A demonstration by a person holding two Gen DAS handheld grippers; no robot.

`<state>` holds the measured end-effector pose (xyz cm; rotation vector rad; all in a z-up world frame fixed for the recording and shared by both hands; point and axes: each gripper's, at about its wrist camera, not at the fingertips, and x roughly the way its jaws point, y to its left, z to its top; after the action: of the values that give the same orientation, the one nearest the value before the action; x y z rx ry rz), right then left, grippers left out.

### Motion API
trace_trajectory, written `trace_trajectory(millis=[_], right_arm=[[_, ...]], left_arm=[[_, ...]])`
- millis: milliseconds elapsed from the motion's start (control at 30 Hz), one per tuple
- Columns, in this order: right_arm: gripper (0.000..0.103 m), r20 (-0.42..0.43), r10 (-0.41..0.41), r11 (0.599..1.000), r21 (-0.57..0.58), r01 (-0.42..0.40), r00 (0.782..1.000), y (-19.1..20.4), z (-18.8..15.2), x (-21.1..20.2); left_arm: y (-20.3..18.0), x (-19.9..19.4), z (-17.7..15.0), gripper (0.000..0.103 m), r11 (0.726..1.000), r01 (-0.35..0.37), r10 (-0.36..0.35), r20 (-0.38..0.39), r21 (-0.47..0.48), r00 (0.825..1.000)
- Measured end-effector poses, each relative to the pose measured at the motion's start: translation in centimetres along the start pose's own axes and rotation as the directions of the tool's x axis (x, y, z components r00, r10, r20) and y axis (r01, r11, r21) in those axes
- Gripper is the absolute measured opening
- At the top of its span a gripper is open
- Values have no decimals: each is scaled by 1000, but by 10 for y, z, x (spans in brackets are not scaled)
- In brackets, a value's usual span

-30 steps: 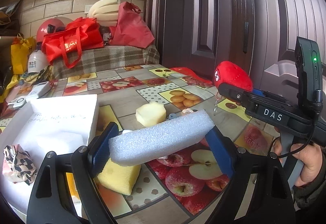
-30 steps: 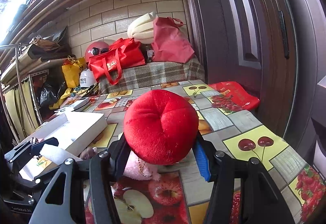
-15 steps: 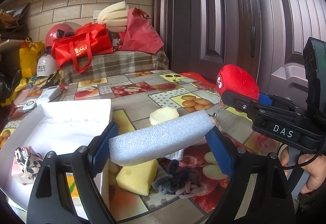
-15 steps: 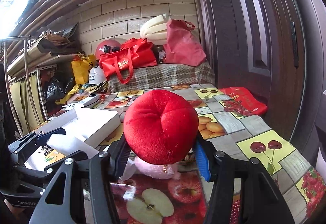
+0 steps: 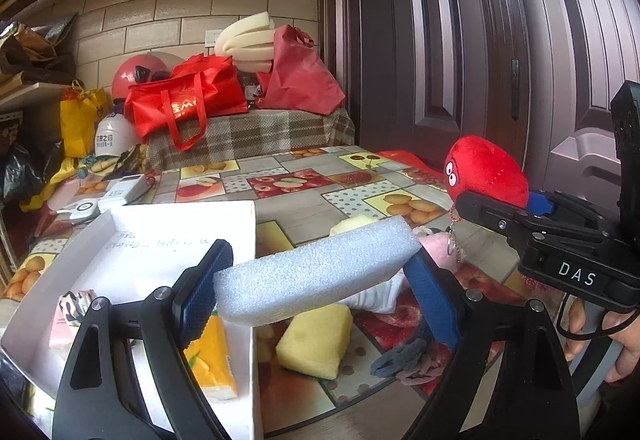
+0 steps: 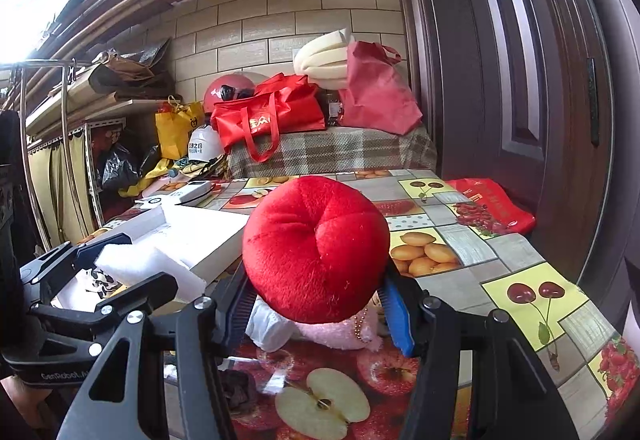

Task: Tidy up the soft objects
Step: 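Carry the foam tube with the left gripper while the right gripper carries the apple over the tray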

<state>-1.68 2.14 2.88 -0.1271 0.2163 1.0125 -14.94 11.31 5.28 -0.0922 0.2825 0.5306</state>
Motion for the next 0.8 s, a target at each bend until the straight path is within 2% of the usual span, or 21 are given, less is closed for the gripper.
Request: trace_trajectory(millis=[500, 667, 800], right_arm=[[57, -29, 76, 995, -57, -78, 997, 35, -2, 8], [57, -66, 148, 984, -88, -153, 987, 61, -3, 15], [57, -109, 200, 973, -98, -210, 974, 80, -5, 25]], left_arm=[[54, -17, -7, 88, 991, -127, 128, 15, -42, 992], [88, -25, -12, 88, 975, -204, 205, 3, -85, 979], [119, -28, -15, 88, 952, -271, 271, -21, -145, 962]])
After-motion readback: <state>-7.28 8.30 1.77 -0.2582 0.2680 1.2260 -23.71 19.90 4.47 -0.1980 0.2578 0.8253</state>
